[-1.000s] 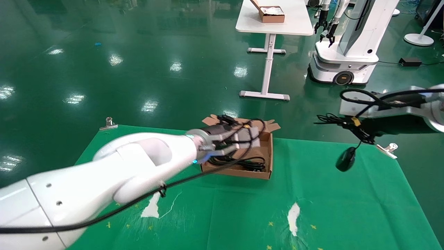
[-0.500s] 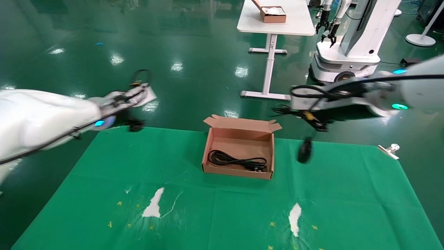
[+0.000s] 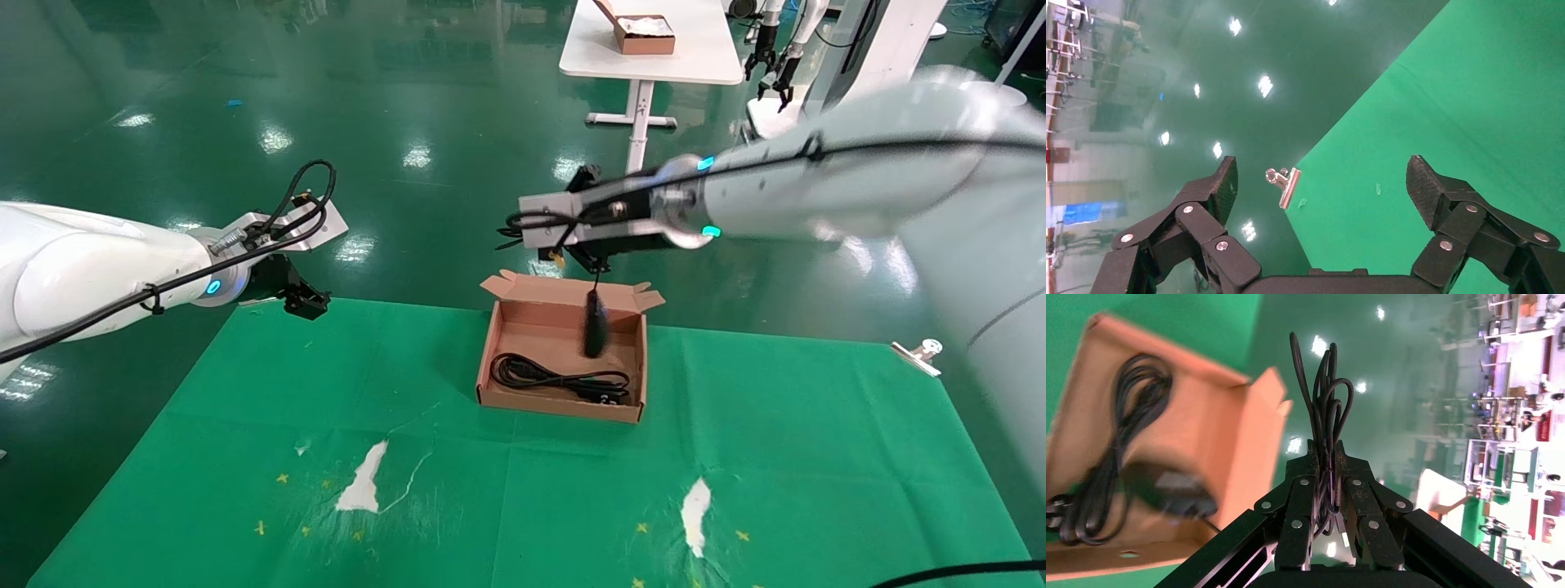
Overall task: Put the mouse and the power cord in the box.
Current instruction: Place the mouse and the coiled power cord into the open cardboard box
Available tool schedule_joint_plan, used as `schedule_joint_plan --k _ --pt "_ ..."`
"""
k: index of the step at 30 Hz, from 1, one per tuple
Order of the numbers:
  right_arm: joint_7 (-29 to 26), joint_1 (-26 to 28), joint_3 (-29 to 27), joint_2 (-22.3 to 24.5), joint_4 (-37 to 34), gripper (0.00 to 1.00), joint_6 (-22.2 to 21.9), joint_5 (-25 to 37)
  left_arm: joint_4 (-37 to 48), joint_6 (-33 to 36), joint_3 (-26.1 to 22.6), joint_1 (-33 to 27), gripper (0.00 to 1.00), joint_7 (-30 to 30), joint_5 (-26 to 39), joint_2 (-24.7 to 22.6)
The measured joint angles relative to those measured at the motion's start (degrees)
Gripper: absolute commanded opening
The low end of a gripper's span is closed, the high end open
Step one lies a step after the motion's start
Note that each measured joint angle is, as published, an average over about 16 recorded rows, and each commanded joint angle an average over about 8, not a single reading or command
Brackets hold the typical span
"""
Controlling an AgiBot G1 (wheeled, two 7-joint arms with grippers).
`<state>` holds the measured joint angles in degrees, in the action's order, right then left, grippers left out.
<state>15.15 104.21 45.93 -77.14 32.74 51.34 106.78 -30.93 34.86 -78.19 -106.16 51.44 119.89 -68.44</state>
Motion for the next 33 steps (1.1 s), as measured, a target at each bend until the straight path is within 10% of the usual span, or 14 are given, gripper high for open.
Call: schedule_joint_plan --k 11,19,33 --pt "6.2 -5.6 9.0 -1.4 -2.1 0.03 -5.3 -9.8 1.1 -0.2 0.2 -0.1 1.00 -1.4 -1.0 -0.4" --pt "7.0 -7.0 12.6 -1.3 -4.1 1.00 -7.2 -13.4 1.7 -0.2 0.3 -0.1 1.00 -1.9 -1.4 -0.5" --pt "7.0 -7.1 12.8 -1.2 -4.4 1.00 -7.6 -13.8 1.7 -0.3 0.4 -0.1 1.00 -2.0 -1.5 -0.5"
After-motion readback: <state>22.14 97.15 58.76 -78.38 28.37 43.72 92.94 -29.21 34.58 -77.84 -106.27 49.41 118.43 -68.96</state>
